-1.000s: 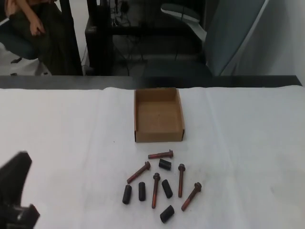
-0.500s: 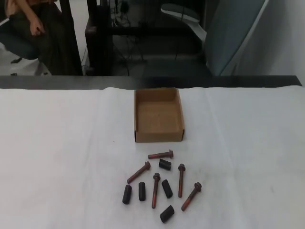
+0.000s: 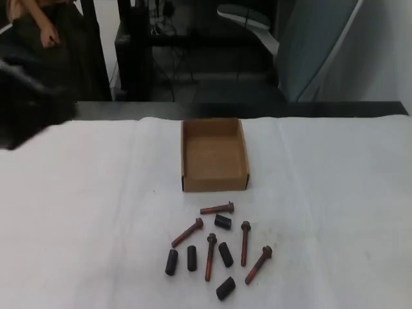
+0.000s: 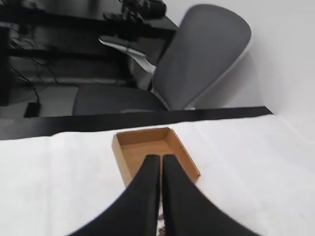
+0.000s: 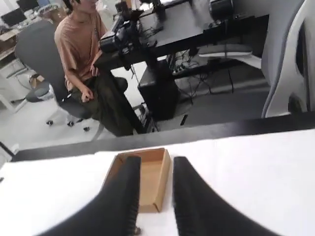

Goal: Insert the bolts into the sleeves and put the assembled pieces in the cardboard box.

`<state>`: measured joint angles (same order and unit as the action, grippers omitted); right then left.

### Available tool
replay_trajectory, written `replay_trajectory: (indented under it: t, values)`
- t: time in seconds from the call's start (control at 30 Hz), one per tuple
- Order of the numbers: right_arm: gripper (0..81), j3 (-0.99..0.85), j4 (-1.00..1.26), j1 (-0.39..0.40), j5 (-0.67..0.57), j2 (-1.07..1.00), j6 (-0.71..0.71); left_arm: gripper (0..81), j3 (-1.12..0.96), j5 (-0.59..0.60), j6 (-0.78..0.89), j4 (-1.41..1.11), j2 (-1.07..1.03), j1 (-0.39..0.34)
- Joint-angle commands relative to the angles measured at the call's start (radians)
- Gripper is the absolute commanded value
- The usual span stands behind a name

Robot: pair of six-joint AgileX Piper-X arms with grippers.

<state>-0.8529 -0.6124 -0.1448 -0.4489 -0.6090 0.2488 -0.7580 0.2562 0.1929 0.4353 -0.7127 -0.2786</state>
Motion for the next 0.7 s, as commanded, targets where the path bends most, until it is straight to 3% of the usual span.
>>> replay_trajectory:
  t: [0.0, 0.1, 0.17, 0.23, 0.43, 0.47, 0.57, 0.67]
  values:
    - [23.2, -0.049, -0.073, 0.07, 0.019, -0.086, -0.027, 0.3, -0.037, -0.037, -0.025, 0.02, -0.076, -0.105]
    - [23.2, -0.062, -0.131, 0.178, 0.137, -0.178, -0.046, 16.9, -0.055, -0.172, -0.12, 0.04, -0.163, -0.233]
    - [23.4, -0.064, -0.166, 0.263, 0.224, -0.246, -0.049, 38.5, -0.056, -0.268, -0.141, 0.04, -0.22, -0.309]
    - [23.4, -0.064, -0.175, 0.338, 0.279, -0.315, -0.041, 54.9, -0.056, -0.339, -0.124, 0.04, -0.268, -0.357]
    - [25.9, -0.064, -0.129, 0.471, 0.344, -0.461, 0.122, 56.3, -0.056, -0.39, -0.027, 0.052, -0.328, -0.347]
    - [30.8, -0.064, -0.129, 0.484, 0.353, -0.479, 0.134, 56.3, -0.056, -0.39, -0.027, 0.062, -0.334, -0.338]
    - [70.0, -0.064, -0.125, 0.533, 0.362, -0.55, 0.175, 59.4, -0.056, -0.39, -0.036, 0.098, -0.369, -0.301]
    - [70.0, -0.064, -0.074, 0.584, 0.367, -0.636, 0.251, 70.0, -0.056, -0.384, -0.044, 0.104, -0.418, -0.278]
